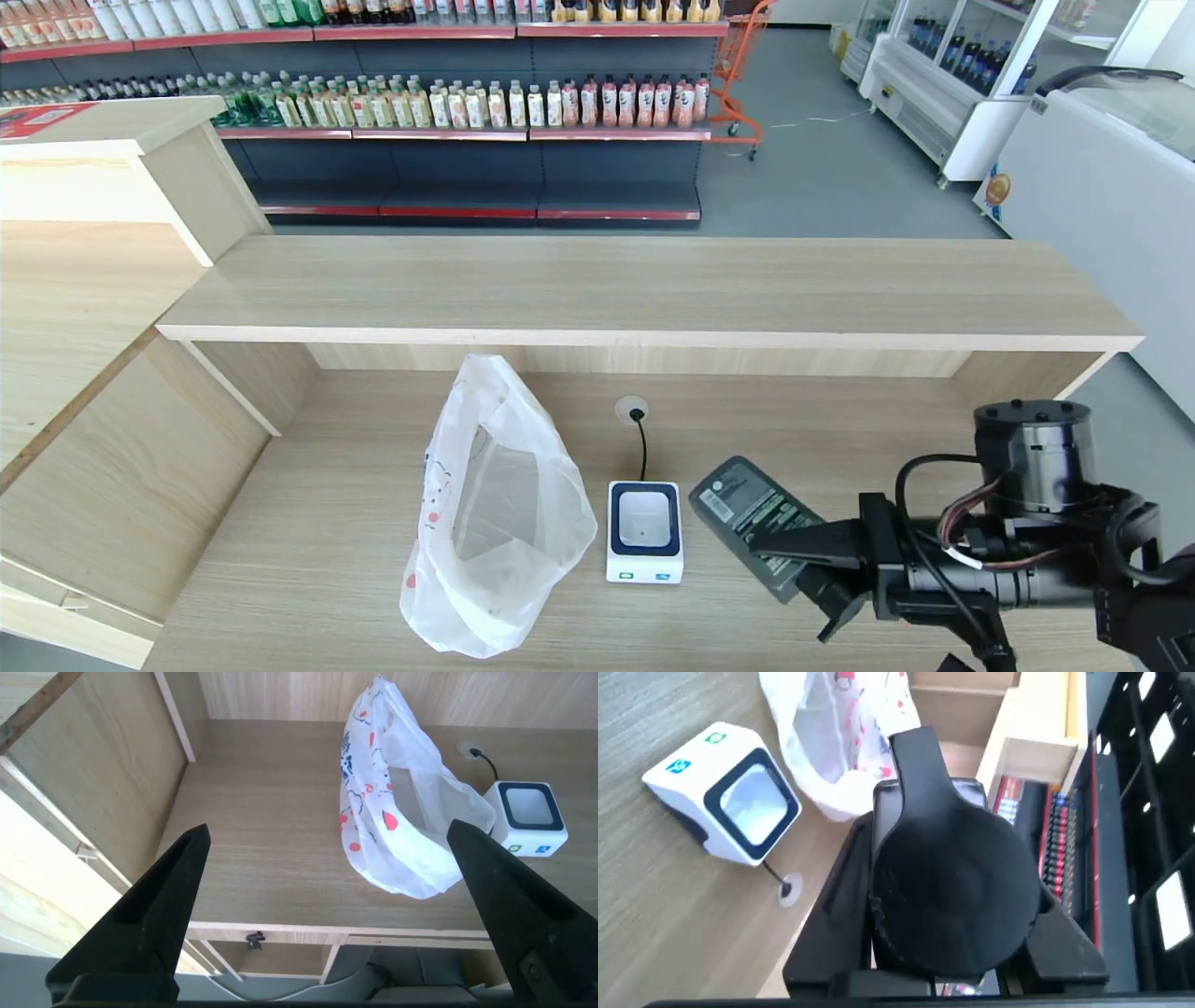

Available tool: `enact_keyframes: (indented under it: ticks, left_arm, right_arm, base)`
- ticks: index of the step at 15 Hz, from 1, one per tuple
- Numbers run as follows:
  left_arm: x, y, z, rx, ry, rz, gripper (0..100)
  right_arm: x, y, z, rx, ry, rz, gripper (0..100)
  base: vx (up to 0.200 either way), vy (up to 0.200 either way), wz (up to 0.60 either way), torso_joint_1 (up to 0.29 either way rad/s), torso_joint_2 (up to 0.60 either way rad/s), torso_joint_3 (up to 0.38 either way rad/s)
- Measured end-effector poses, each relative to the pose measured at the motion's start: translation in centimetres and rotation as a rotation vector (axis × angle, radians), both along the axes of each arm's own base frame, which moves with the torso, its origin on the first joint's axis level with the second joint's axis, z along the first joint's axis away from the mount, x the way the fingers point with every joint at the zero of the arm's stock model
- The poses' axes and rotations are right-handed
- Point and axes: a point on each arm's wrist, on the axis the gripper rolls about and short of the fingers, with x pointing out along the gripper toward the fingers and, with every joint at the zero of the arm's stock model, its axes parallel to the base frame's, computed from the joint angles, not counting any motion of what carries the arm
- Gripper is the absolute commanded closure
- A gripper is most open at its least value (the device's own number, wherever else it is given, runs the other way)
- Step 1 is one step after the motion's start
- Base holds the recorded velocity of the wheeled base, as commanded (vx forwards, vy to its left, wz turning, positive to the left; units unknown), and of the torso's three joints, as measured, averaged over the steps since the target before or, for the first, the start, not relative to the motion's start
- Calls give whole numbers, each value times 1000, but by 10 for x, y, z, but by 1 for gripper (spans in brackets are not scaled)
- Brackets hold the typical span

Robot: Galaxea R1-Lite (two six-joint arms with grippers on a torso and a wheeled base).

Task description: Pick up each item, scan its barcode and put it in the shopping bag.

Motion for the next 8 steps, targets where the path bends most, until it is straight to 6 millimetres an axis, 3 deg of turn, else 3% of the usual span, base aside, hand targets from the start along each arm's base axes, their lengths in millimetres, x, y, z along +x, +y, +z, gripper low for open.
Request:
enact_keyframes:
  ticks: [5, 8]
  left_arm:
    - [0, 0, 0, 0, 0, 0, 0]
    - [0, 0, 0, 0, 0, 0, 0]
  right_arm:
    - [-19, 38, -9, 30, -120, 366, 100]
    - [-22, 48, -7, 52, -146, 437, 100]
  base:
    - [0, 0, 0, 0, 0, 0]
    - [0, 0, 0, 0, 0, 0]
